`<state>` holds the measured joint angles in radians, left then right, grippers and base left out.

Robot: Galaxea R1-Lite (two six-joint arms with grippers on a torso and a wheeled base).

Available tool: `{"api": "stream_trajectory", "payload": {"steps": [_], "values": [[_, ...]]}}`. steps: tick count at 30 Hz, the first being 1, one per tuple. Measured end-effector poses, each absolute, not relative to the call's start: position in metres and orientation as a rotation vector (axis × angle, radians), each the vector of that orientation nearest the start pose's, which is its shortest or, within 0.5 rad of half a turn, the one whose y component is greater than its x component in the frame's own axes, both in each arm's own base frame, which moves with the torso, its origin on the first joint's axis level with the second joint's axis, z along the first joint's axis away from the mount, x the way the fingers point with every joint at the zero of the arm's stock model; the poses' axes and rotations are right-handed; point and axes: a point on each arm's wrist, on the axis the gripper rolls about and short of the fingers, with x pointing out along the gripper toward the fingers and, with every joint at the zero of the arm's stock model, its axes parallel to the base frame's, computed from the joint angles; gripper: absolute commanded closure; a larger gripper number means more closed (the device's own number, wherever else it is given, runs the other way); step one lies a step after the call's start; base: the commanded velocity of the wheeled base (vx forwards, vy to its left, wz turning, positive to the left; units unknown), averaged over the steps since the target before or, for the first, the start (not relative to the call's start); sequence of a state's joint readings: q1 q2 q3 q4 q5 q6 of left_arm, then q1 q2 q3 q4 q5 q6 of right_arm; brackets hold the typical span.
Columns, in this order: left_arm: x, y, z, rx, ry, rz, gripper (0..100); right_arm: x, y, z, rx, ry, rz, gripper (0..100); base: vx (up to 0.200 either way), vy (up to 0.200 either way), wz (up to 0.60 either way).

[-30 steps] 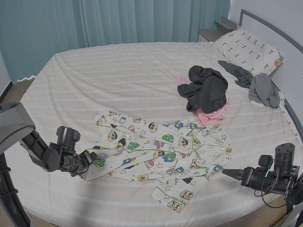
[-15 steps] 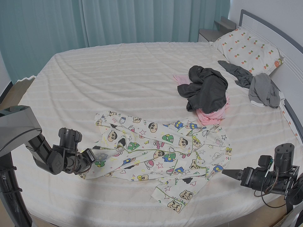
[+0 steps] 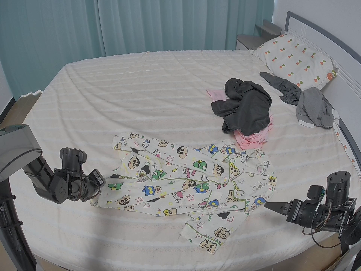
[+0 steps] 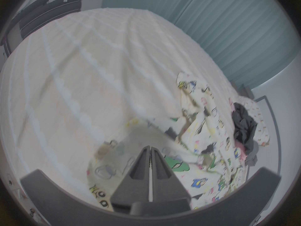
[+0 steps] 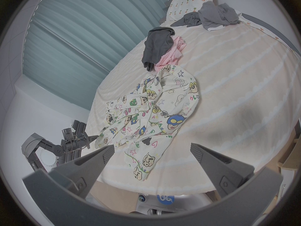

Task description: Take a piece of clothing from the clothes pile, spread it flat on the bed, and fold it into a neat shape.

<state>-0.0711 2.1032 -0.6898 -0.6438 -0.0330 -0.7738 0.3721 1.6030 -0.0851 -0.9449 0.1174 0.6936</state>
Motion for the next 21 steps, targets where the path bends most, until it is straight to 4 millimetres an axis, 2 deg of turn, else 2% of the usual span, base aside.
{"api": "stream_trajectory", "payload": {"steps": [6,14,17,21], "values": [[0.341,-0.016,0.042,-0.748,0.625,0.172,100,0.167,0.068,0.073,0.587,0.715,0.255,0,0.000,0.000,0.00],[0.371,-0.012,0.061,-0.765,0.493,0.136,100,0.168,0.069,0.074,0.586,0.713,0.258,0,0.000,0.000,0.00],[0.375,-0.012,0.061,-0.767,0.498,0.110,100,0.167,0.069,0.074,0.585,0.714,0.257,0,0.000,0.000,0.00],[0.367,-0.012,0.049,-0.730,0.573,0.062,100,0.167,0.068,0.073,0.586,0.715,0.254,0,0.000,0.000,0.00]]}}
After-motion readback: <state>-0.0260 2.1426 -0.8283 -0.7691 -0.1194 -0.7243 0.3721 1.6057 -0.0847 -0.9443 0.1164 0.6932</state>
